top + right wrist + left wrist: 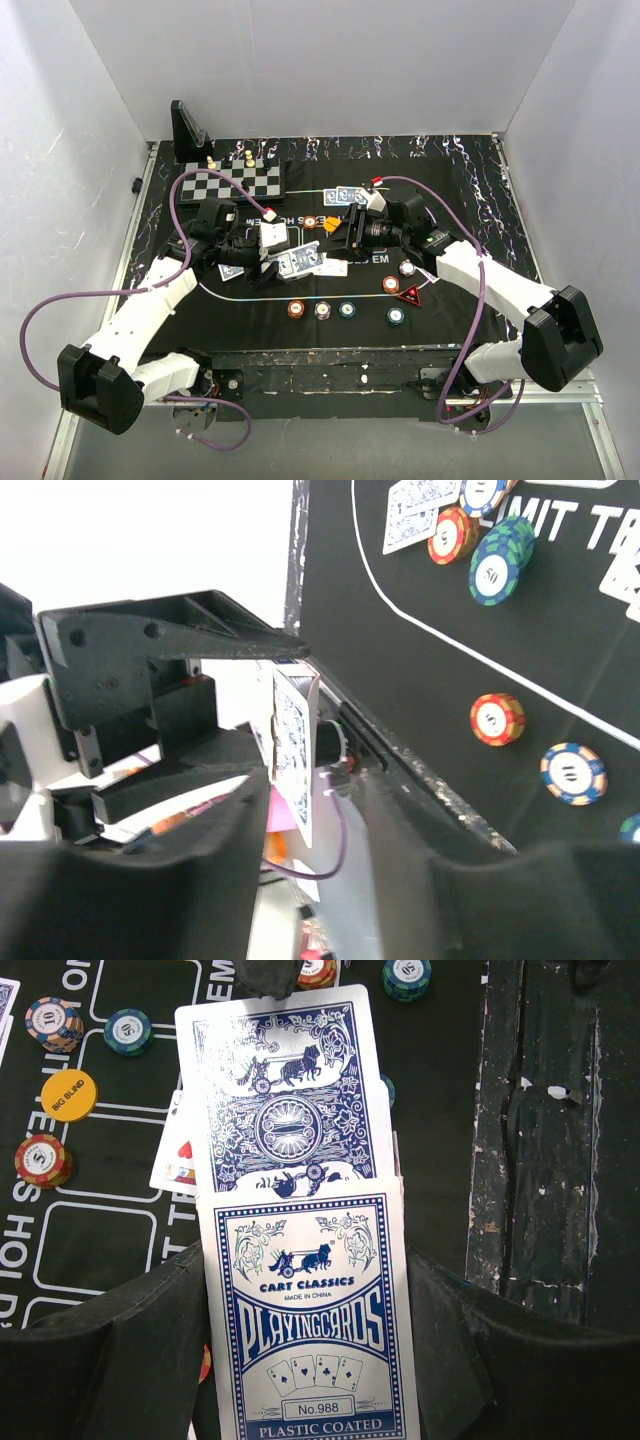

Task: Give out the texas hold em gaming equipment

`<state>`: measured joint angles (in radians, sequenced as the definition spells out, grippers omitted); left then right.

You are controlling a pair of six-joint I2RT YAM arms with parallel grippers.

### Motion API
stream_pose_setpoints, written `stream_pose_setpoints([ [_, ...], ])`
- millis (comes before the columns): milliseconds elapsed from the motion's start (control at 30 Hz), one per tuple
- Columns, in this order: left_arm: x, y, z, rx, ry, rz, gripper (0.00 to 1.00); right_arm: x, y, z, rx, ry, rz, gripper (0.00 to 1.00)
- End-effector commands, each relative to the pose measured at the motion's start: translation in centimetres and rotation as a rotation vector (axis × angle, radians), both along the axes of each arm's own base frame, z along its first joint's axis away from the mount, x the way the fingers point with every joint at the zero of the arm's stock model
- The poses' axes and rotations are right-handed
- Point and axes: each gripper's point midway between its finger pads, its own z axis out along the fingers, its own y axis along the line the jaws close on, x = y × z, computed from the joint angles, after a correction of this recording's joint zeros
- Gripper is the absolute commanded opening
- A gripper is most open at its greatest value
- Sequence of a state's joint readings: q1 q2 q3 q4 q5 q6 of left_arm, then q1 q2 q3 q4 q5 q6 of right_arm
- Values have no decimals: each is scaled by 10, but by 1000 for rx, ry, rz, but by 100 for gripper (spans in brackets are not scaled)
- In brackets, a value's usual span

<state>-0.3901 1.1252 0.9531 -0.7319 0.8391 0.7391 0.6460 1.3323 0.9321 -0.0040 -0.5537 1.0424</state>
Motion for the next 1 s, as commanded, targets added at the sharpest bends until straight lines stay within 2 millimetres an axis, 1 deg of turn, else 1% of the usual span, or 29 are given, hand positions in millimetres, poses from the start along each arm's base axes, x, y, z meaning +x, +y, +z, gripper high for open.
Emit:
stream_pose_setpoints([
  [0,-5,-3,11,-38,-37,-21,31,-4,1,6,40,-15,26,64],
  [33,-5,-3,11,-37,-37,-21,31,-4,2,9,53,-15,27,72],
  [67,-5,-3,11,-37,-38,-24,31,-4,4,10,62,-13,29,76],
  [100,-5,-3,11,-37,-38,-22,31,-5,7,12,67,-19,36,78],
  [167,-5,-4,12,-39,-39,-25,31,-6,15,13,65,-22,56,81],
  [267,-4,-4,13,-40,-36,-24,31,-10,33,4,27,4,103,82],
  [333,-4,-4,13,-41,-37,-22,31,-14,41,1,25,11,125,82],
  [400,-4,-3,14,-41,-40,-19,30,-15,44,-1,26,18,130,78],
  [500,-4,-4,14,-42,-39,-22,30,-16,42,-5,24,28,128,66],
  [567,-4,-4,14,-43,-36,-22,30,-16,41,-4,20,30,126,61],
  [667,-3,-5,16,-47,-39,-24,30,-15,36,-3,20,26,111,58],
  [867,-3,-5,17,-47,-48,-22,29,-10,22,-3,23,26,71,49],
  [967,-1,-5,18,-49,-53,-21,29,-10,19,-6,23,35,63,45],
])
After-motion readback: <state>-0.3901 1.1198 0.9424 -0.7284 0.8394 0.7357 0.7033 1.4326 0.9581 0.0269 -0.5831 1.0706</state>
